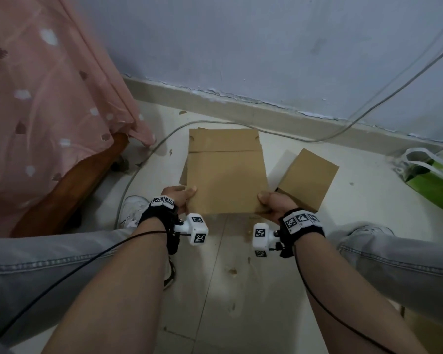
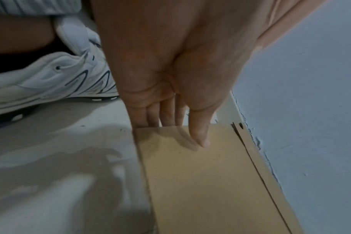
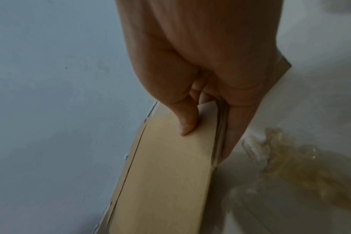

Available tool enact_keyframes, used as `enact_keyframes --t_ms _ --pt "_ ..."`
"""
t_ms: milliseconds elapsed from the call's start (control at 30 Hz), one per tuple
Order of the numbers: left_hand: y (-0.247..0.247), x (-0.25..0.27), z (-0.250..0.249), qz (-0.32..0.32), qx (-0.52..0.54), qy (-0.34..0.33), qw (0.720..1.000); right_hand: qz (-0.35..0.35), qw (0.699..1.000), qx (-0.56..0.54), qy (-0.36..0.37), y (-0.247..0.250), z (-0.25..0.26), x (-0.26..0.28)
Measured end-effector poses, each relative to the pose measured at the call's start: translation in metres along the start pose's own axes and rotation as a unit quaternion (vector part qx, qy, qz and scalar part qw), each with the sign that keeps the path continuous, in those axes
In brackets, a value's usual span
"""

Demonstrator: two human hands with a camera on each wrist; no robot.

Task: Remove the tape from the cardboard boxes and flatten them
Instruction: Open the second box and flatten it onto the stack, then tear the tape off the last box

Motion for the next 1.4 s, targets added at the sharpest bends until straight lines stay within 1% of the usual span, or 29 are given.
enact_keyframes --t_ms 67,167,300,367,467,600,700,800,900,967,1067,1133,1233,1267,1333,1367,1400 --pt "-0.004 -0.005 -0.004 -0.015 -0.030 0.011 0.999 -0.007 1.000 -0.020 0.005 -0.009 0.003 -0.005" --pt "-0.009 -0.018 -0.010 -0.023 -0.016 0.010 1.000 -0.020 0.999 -0.033 0.004 -0.020 0.011 -0.013" --pt "-0.013 -0.043 -0.019 -0.077 -0.053 -0.004 0.996 -0.049 0.999 -0.015 -0.003 -0.032 0.019 -0.033" --pt "-0.013 -0.060 -0.020 -0.094 -0.062 -0.011 0.994 -0.072 0.996 0.050 0.012 -0.037 0.018 -0.048" --pt "-0.009 -0.092 -0.022 -0.107 -0.085 -0.029 0.990 -0.107 0.979 0.164 0.060 -0.045 0.020 -0.065" --pt "-0.006 -0.112 -0.029 -0.118 -0.158 -0.065 0.978 -0.104 0.971 0.205 0.066 -0.056 0.019 -0.089" --pt "-0.007 -0.126 -0.023 -0.140 -0.189 -0.088 0.968 -0.115 0.953 0.272 0.071 -0.066 0.018 -0.099" --pt "-0.009 -0.127 -0.016 -0.143 -0.211 -0.102 0.961 -0.120 0.938 0.314 0.080 -0.074 0.022 -0.106" --pt "-0.010 -0.130 -0.008 -0.151 -0.226 -0.116 0.955 -0.093 0.926 0.356 0.081 -0.079 0.028 -0.103" --pt "-0.009 -0.127 -0.007 -0.167 -0.224 -0.132 0.951 -0.091 0.919 0.376 0.080 -0.077 0.033 -0.100" --pt "-0.009 -0.118 -0.012 -0.185 -0.223 -0.156 0.944 -0.087 0.901 0.414 0.097 -0.066 0.042 -0.091" --pt "-0.010 -0.112 -0.018 -0.204 -0.219 -0.165 0.940 -0.111 0.902 0.396 0.134 -0.051 0.050 -0.084" --pt "-0.017 -0.098 -0.030 -0.204 -0.191 -0.174 0.944 -0.203 0.905 0.327 0.183 -0.021 0.064 -0.073" --pt "-0.020 -0.093 -0.034 -0.197 -0.185 -0.171 0.947 -0.239 0.900 0.315 0.181 -0.009 0.067 -0.068" --pt "-0.026 -0.084 -0.042 -0.183 -0.178 -0.169 0.952 -0.302 0.879 0.344 0.136 0.012 0.069 -0.059" --pt "-0.030 -0.081 -0.045 -0.176 -0.171 -0.168 0.955 -0.317 0.865 0.374 0.104 0.020 0.070 -0.054" --pt "-0.034 -0.079 -0.047 -0.165 -0.164 -0.166 0.958 -0.319 0.855 0.400 0.081 0.026 0.069 -0.052"
Point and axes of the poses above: each hand's wrist, its own x-axis away from the middle knuckle, its own y-axis out of the back of the hand, z = x × y, the point moved 1 cm from there along -x, towards the middle knuckle, and after that the axes turned 6 degrees about -x, right-handed, at the moved point
